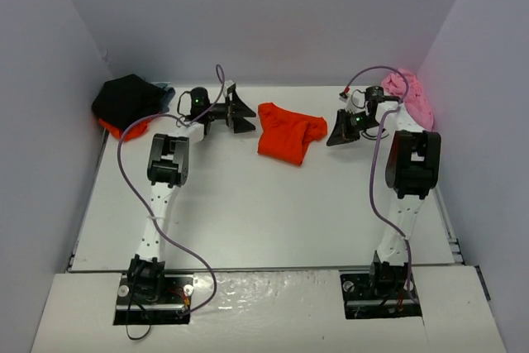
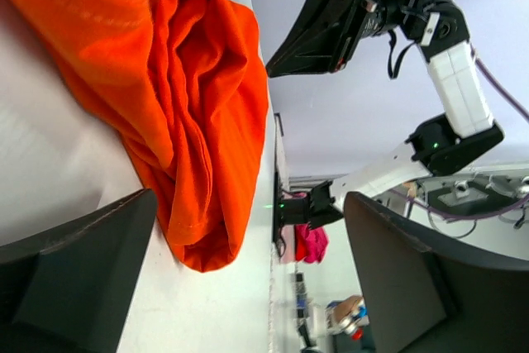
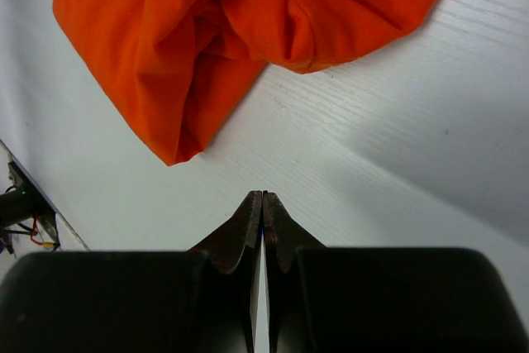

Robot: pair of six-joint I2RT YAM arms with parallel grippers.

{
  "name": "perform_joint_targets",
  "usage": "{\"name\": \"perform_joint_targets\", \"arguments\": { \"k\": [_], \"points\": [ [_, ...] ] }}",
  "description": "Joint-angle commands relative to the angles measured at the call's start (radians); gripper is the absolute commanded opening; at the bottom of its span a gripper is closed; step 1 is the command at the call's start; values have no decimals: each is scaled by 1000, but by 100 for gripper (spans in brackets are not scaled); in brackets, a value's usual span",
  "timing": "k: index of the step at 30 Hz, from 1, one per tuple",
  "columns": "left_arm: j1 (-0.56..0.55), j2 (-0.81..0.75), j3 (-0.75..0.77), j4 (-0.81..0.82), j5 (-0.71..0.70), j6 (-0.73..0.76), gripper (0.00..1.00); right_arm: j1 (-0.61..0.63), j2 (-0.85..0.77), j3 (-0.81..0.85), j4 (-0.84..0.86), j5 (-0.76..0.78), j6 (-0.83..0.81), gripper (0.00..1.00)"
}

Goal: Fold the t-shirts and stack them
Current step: Fold the tshirt, then neatly place the folded tshirt to the corner

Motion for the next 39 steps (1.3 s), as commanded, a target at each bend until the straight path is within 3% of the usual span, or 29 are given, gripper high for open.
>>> {"name": "perform_joint_targets", "arguments": {
  "k": [1,3,5,6,7,9,10,11,13,15,16,17,18,19,21,22,26,29,30,35,39],
  "points": [
    [9,-146,-101,115,2,-61,83,11,-55,36,-16,75,-16,0],
    [14,-178,-130,126,3,-51,74,17,-62,37,-15,91,-19,0],
    [27,-228,-173,112,-22,-35,19,30,-73,35,-14,116,-28,0],
    [37,-254,-192,68,-50,26,2,35,-81,35,-14,127,-33,0],
    [47,-283,-209,-19,-81,124,0,37,-88,38,-15,136,-38,0],
    [67,-370,-211,-381,-159,481,0,66,-101,40,-16,168,-48,0],
    [73,-419,-182,-648,-209,727,0,85,-109,39,-15,185,-53,0],
    [72,-467,-111,-1018,-264,1034,0,101,-118,36,-15,200,-56,0],
    [57,-540,-60,-1262,-396,1229,0,123,-133,28,-14,223,-73,0],
    [57,-580,-96,-1271,-403,1197,5,149,-147,19,-15,256,-85,0],
    [55,-589,-87,-1331,-440,1207,16,164,-155,16,-14,275,-87,0],
    [55,-592,-74,-1343,-445,1226,41,170,-161,16,-14,272,-86,0],
    [55,-593,-67,-1352,-433,1230,50,173,-163,18,-14,270,-84,0],
    [62,-591,-70,-1346,-422,1217,39,174,-170,18,-14,271,-83,0],
    [84,-585,-83,-1319,-408,1180,7,175,-187,15,-15,276,-82,0],
    [91,-582,-91,-1312,-403,1172,0,175,-195,10,-14,280,-83,0],
    [94,-560,-101,-1275,-369,1148,5,174,-220,-10,-12,293,-90,0],
    [88,-517,-68,-1290,-336,1145,28,172,-218,-18,-13,320,-90,0],
    [86,-505,-51,-1298,-335,1146,30,161,-218,-22,-12,322,-94,0],
    [84,-414,32,-1348,-334,1160,38,94,-212,-24,3,322,-68,0],
    [73,-325,147,-1400,-340,1186,33,67,-190,-32,6,306,-59,0]
  ]
}}
